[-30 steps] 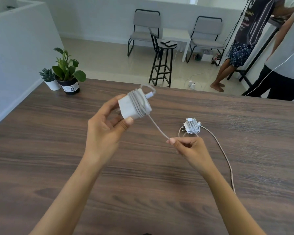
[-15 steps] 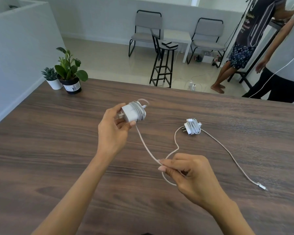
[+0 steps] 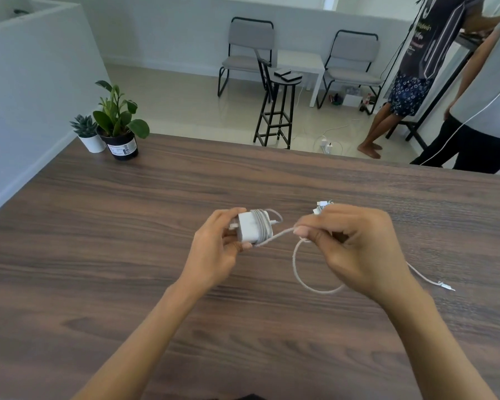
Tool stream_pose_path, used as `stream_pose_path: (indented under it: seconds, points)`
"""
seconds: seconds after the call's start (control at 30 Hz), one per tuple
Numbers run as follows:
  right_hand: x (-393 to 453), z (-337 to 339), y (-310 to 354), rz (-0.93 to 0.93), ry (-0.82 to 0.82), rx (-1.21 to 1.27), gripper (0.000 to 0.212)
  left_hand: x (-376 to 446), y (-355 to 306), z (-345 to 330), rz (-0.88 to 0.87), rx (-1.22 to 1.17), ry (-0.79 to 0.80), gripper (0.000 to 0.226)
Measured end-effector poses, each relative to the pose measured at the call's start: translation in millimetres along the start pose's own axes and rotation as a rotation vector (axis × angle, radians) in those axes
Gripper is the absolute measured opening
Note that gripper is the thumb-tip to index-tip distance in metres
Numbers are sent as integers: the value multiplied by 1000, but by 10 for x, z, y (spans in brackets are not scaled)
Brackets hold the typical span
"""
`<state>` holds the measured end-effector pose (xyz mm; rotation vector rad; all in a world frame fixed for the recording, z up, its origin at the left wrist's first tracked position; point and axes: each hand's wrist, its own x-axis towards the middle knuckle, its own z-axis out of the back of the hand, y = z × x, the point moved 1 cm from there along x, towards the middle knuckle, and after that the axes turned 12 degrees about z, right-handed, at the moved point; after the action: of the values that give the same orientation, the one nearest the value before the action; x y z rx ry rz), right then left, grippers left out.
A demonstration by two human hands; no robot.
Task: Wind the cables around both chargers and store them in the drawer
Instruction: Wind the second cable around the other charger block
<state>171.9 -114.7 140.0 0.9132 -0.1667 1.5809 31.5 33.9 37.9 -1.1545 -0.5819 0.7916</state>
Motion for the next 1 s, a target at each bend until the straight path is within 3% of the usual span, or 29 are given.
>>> stream_pose_path:
  seconds: [0.13,0.37,0.43,0.63,0.77,1.0]
  points:
    - [157,-35,-223,-60,-23,49,7,-239,47,-195,-23,-15,168,63]
    - [84,-232,-680,-378,-65,234,1,-507,-233,-236,10,-238,318,60]
    - [43,-245,-691,-431,-76,313,12,-516,-327,-168,3,-266,341,61]
    - [46,-242,-593,-441,-94,437,19,-530,-458,-45,-25,-211,413,60]
    - [58,-211,-584,-406,-53,320,14,-558,-475,-50,-36,-94,467,62]
    - [-52,-186,-586,-422,-73,323,14,-557,-532,134,-12,-160,456,60]
